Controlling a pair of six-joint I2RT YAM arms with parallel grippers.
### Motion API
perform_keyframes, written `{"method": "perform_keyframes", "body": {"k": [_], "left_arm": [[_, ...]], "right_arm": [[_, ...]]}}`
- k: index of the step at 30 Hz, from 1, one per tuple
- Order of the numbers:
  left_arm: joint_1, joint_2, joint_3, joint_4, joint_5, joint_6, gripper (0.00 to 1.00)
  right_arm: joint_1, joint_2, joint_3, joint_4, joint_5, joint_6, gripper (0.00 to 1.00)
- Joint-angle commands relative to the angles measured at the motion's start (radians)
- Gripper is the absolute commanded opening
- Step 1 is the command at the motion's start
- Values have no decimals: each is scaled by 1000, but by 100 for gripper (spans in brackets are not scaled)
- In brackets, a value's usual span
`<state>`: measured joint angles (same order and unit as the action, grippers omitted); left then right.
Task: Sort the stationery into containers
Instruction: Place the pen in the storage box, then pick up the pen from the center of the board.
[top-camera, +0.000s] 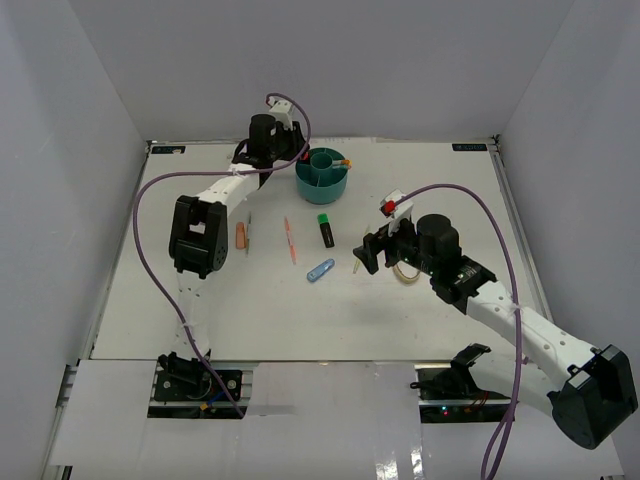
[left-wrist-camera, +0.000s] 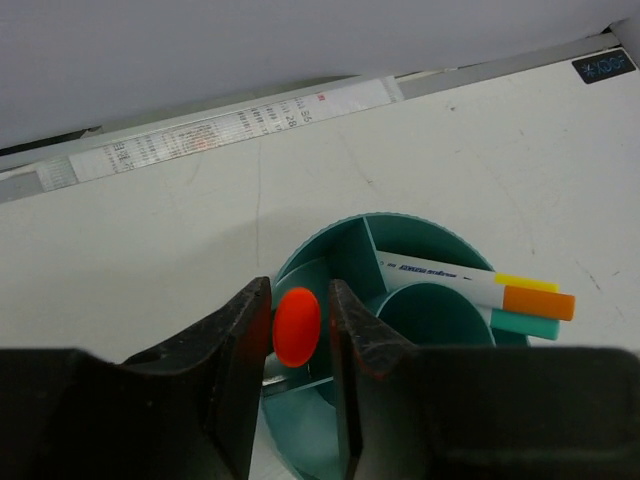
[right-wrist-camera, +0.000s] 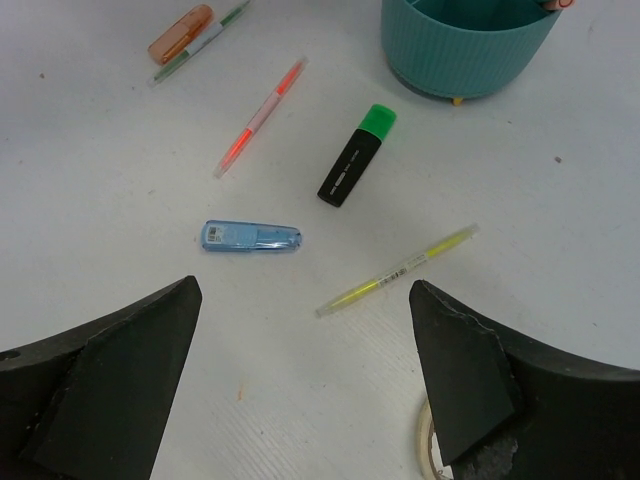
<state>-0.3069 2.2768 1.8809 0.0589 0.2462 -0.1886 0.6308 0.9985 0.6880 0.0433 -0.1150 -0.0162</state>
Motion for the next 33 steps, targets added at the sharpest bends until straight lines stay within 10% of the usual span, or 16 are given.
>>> {"method": "perform_keyframes", "body": {"k": [1,16,33], "left_arm": [[2,-31,38,32,18,-3,43],[2,-327,-83,-160,-79,-21,98],[9,-1035,-856,-349,-231,-106,98]], "right_arm": [[4,-12,-1,12,1,7,91],[12,152,122,-16,23,61,93],[106,725,435,20,308,189,100]]}}
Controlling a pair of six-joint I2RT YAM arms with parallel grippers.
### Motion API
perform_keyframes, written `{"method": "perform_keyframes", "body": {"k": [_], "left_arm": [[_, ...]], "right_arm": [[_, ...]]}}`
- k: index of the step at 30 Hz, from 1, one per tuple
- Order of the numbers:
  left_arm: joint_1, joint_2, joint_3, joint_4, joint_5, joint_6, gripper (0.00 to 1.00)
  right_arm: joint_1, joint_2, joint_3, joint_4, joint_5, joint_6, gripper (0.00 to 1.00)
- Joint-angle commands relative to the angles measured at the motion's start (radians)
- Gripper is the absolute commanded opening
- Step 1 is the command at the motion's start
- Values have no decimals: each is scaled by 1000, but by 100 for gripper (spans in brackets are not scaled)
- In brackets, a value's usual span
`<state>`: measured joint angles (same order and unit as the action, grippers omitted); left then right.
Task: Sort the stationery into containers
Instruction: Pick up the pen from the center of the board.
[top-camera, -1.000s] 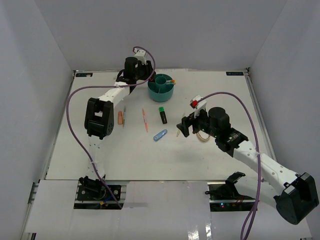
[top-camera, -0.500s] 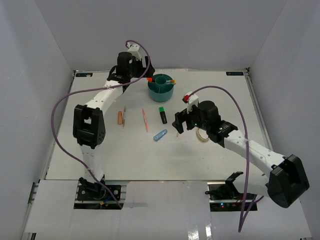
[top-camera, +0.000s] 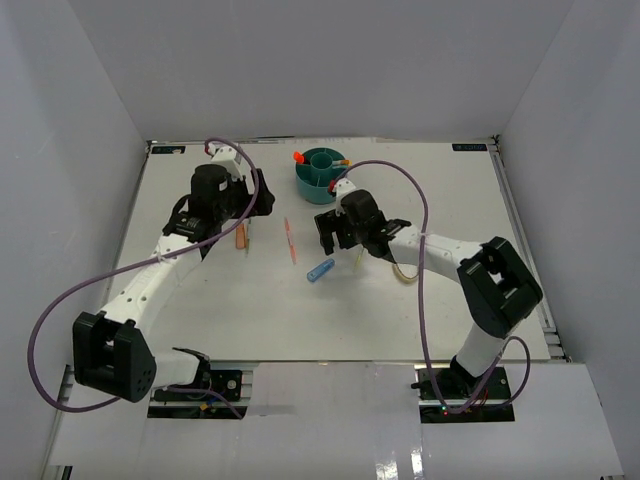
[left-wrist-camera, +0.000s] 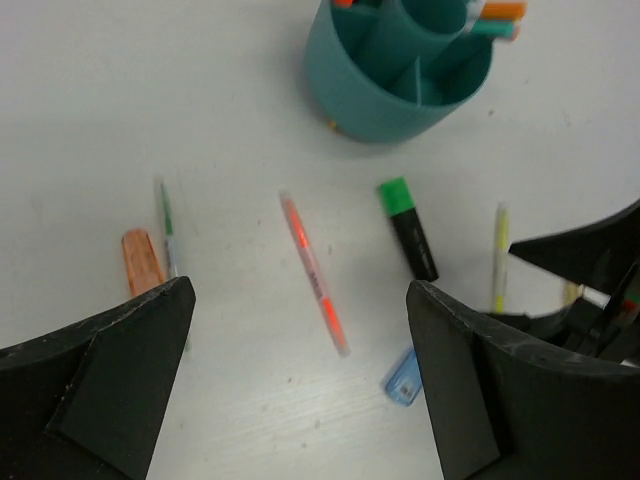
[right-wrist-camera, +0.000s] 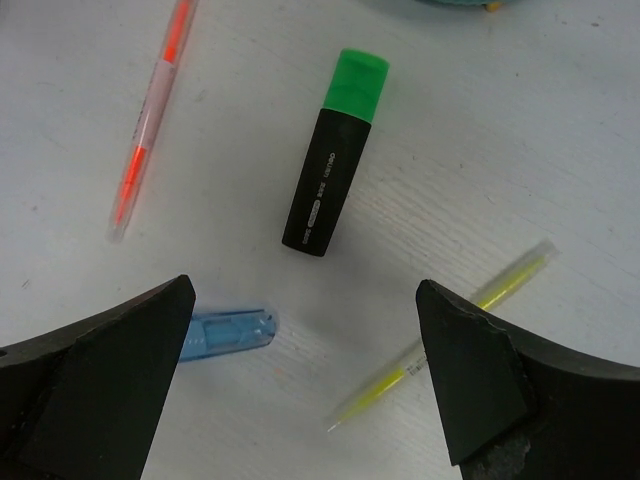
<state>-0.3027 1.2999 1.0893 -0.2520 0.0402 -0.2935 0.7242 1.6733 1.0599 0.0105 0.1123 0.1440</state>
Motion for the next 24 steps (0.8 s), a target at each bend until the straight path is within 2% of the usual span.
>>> {"method": "perform_keyframes", "body": {"k": [1,4,7,16,19,22,23,24], "left_arm": [[5,-73,-112,-27,-26,-1,98],[5,-105,-182,-4,-20,-6,98],[5,-96,-213,2,-8,2,98],[4,-83,-200,-6,15,-4,98],[5,-88,-201,-7,23,-6,98],[4,-90,-203,-4,32,-10,98],[5,-87,-203,-3,41,-16,98],[5,-80,-203,0,53,-21,98]], "right_arm": [[12,69,75,54,92,31,98],[21,137,123,55,111,29,91],[32,196,169,52,116,23,90],[47,325,221,37,173,32,74],[47,336,197,45,178,48,59],[47,329,177,51,182,55,49],[47,319,158,55,184,55,40],[47,315,149,57,187,58,36]]}}
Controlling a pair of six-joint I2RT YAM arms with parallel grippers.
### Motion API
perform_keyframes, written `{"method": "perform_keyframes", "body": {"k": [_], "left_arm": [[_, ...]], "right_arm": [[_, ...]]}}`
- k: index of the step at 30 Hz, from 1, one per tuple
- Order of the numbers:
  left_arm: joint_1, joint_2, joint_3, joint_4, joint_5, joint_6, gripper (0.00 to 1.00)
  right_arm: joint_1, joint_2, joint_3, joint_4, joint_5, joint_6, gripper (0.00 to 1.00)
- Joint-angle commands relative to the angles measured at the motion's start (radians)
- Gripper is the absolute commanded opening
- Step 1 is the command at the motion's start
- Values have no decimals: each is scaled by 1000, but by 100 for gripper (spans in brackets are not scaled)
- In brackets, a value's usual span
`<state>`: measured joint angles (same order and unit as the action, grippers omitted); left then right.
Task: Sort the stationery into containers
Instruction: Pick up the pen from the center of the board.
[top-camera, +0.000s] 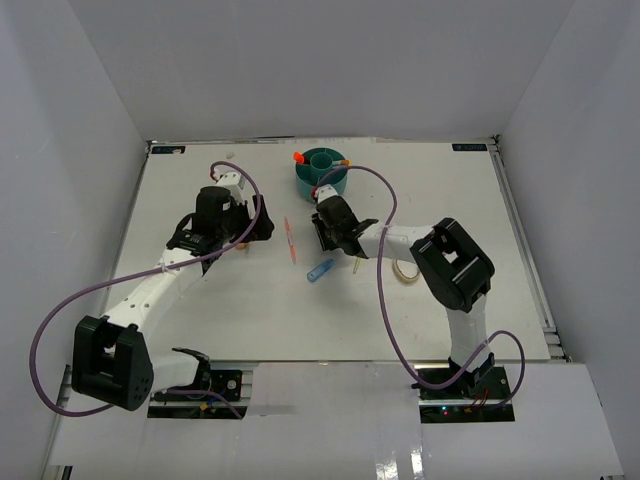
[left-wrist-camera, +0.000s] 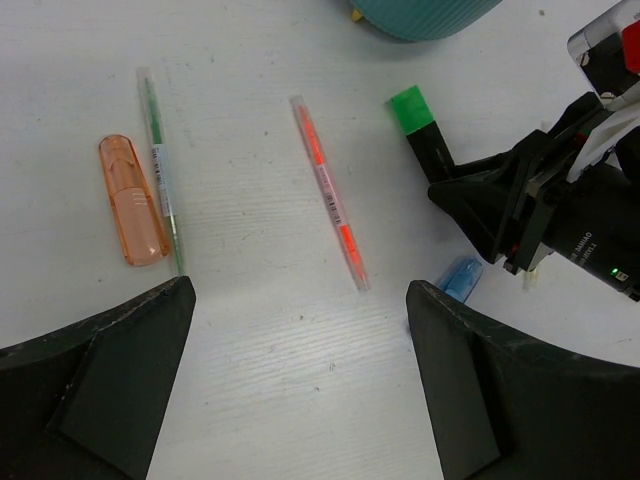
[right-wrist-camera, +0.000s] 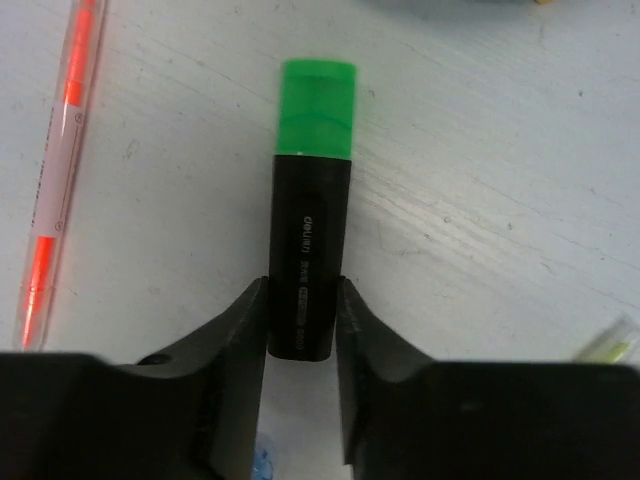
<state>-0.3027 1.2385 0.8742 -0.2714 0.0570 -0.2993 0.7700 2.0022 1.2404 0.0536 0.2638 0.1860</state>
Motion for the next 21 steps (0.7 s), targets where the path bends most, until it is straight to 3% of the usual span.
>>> {"method": "perform_keyframes", "body": {"k": [1,4,7,14,21], "left_arm": [[5,-14,16,21,67,-20,98],[5,1,32,23,131,-44,98],[4,12,66,17,199,-69,98],[5,67,183,-46,349,-122,98],[2,131,279,-51,512,-219,98]], "right_arm": [[2,-20,-42,17,41,18,26],[3,-51,-78,22,35,9,13],[6,-117,-123,44,6,-28,8],[23,-406,-286,195,-133,-143,8],[38,-578,-364,268,-286,-181,8]]}}
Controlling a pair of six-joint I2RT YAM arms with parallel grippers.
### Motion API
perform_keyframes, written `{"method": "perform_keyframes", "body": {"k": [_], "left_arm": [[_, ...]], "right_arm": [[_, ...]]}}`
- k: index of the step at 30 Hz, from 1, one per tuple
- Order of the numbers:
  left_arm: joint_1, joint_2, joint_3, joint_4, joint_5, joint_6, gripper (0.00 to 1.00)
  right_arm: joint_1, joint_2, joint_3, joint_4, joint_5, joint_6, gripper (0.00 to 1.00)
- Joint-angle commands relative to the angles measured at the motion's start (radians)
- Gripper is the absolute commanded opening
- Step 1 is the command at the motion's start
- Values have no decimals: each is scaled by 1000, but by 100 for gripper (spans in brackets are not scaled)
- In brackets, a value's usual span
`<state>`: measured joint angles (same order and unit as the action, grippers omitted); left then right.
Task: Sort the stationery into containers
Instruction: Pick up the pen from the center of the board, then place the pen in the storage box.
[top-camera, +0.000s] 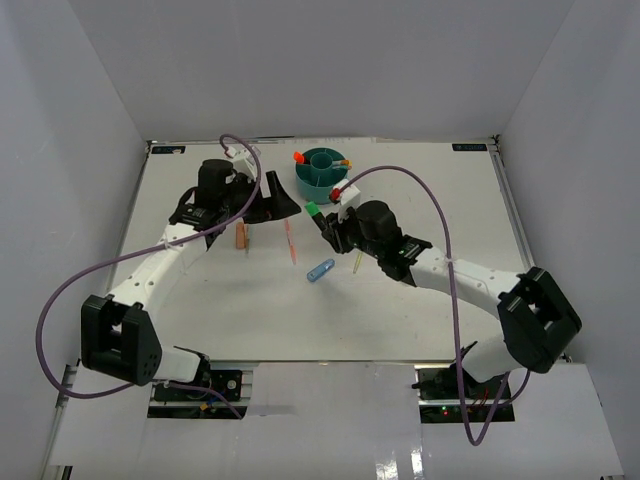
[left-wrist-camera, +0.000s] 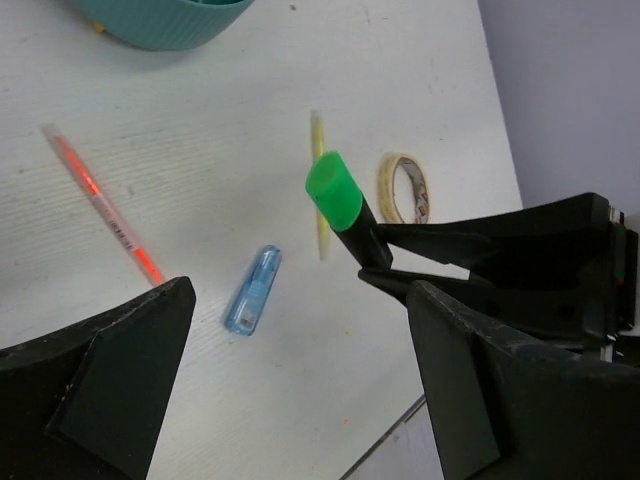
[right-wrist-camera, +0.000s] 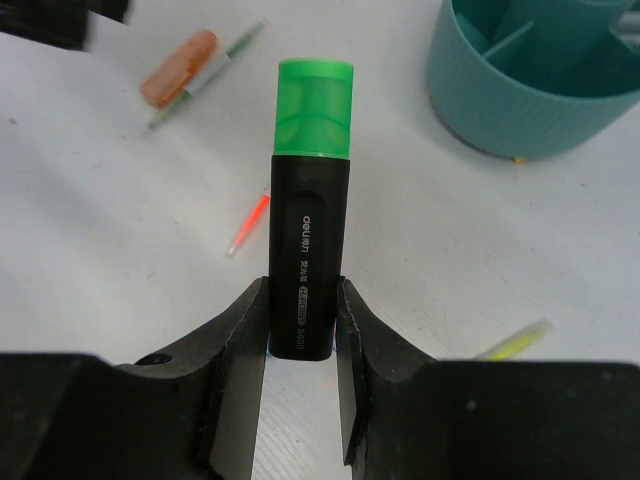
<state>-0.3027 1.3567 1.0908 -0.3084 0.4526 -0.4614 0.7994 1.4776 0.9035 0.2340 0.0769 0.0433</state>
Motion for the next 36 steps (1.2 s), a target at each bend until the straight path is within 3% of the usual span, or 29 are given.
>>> {"method": "perform_keyframes", "body": {"k": [1,6,16,23,24,26,27,29,30,32,33,35,36], "left_arm": [[-1,18,73,-14,118,-63,98],[-26,56,130,-14,124,-80,93],[-82,142,192,-14,116,-88,66],[-95,150,201,-12,127,-91,35],[-95,153,204,-11,129,-91,25],[-95,153,208,-9,129,-91,16],[-95,156,213,-9,126,-89,9],[-95,157,218,-9,117,-85,6],[-95,157,222,-8,100,-83,5],[-95,159,228,-8,72,-74,5],[-95,162,241,-8,34,-65,4],[-92,166,259,-6,-9,-56,4],[-92,171,270,-6,-35,-48,4]], "right_arm": [[8,-66,-32,93,-107,-39,8],[14,-119,-35,103,-140,-39,8],[17,-146,-48,126,-134,-69,8],[18,-145,-57,143,-127,-71,8],[18,-143,-58,146,-129,-71,9],[18,-143,-61,146,-126,-69,12],[18,-145,-63,146,-121,-69,15],[18,-152,-71,143,-99,-66,32],[18,-157,-75,143,-89,-56,52],[17,-178,-90,140,-48,-51,73],[18,-195,-95,139,-40,-51,90],[17,-214,-106,119,-13,-51,100],[17,-224,-110,111,-5,-51,91]]}}
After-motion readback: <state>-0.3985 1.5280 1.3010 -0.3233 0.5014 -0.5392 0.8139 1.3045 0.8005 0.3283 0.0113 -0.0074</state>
